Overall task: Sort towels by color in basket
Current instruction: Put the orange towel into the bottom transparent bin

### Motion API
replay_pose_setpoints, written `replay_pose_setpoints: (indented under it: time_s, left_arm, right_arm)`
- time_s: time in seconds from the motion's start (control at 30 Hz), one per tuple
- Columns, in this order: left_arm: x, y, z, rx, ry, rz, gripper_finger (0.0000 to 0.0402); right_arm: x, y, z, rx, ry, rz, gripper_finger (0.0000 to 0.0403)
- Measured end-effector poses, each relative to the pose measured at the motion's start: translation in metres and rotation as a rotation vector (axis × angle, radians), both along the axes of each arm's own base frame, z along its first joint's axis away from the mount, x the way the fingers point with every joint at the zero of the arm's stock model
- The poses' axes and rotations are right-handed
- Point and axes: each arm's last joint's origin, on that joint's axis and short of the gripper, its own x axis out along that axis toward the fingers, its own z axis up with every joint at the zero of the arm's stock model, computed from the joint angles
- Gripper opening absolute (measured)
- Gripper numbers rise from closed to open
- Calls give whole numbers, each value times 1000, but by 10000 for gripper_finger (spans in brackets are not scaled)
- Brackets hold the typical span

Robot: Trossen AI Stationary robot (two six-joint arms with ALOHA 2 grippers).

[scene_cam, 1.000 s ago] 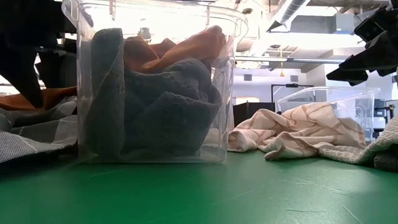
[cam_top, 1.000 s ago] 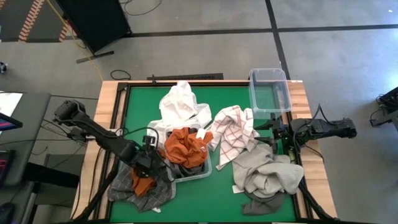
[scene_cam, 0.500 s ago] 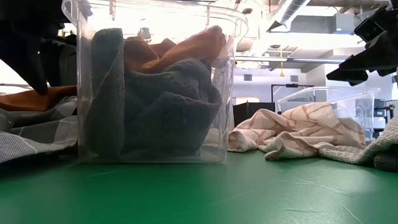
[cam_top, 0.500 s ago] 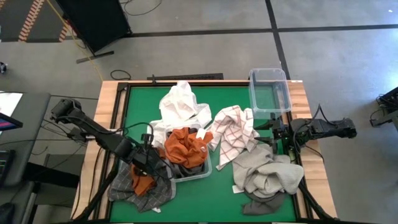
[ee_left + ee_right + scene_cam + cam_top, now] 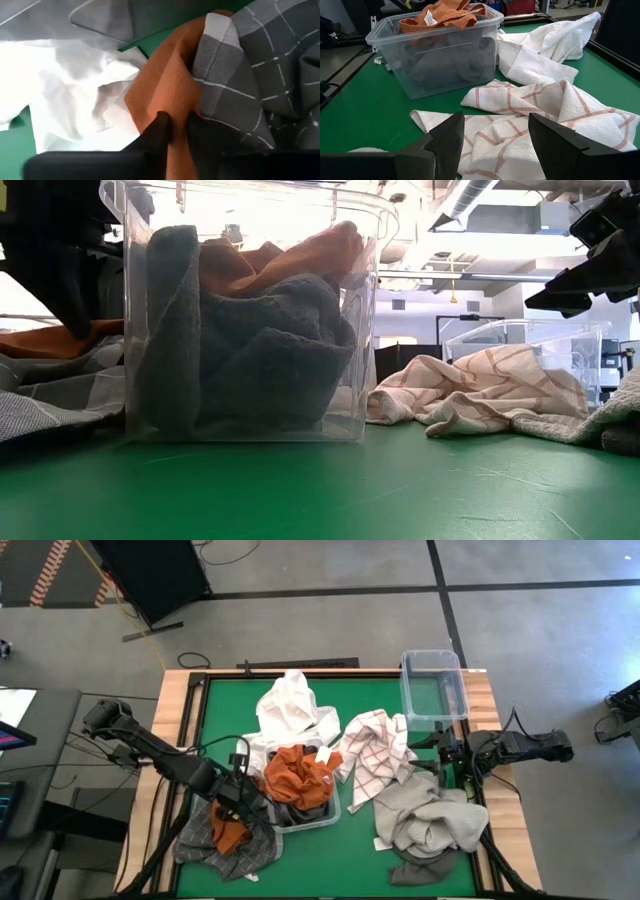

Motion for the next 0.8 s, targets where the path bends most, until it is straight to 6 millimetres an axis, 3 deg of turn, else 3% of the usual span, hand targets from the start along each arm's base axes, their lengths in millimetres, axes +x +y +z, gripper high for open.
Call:
replay_pose_setpoints:
  time_s: [0.1,0.3,0.47,0.63,0.8]
  left_arm:
    - [0,0,0,8,4,-21,12]
    - [-2,2,16,71,27,-8,3]
    - [-4,0,69,176,-43,29,2]
    - [-7,-6,132,168,-212,25,1]
    - [-15,-6,183,182,-394,24,1]
  right_arm:
    - [0,0,0,0,0,0,249]
    - [0,0,0,0,0,0,249]
    - [0,0,0,0,0,0,249]
    - [0,0,0,0,0,0,249]
    - [0,0,0,0,0,0,249]
